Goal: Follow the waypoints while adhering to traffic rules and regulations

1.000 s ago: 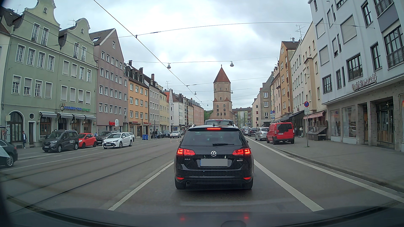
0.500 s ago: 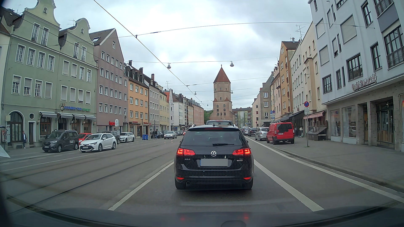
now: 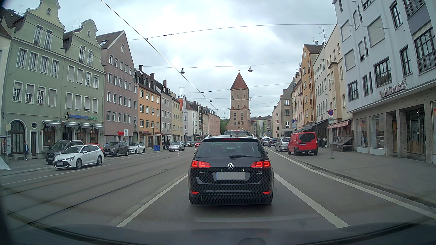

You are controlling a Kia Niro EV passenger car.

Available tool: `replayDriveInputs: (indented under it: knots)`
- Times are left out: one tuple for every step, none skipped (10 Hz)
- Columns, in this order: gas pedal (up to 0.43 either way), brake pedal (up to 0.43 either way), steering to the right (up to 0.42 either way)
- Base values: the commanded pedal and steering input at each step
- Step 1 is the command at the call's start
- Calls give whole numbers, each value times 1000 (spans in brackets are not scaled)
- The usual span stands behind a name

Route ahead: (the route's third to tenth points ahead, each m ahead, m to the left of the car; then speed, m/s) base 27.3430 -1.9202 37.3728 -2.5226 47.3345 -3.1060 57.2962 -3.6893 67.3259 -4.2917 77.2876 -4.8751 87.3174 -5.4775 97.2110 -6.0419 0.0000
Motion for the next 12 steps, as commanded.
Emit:
replayDriveInputs:
  knots:
    - [0, 207, -4]
    - [0, 67, -4]
    - [0, 0, -4]
    - [0, 0, -4]
    - [0, 0, -4]
    - [0, 0, -4]
    - [0, 0, -4]
    - [0, 0, -4]
    - [0, 0, -4]
    - [0, 0, -4]
    - [0, 0, -4]
    - [0, 0, -4]
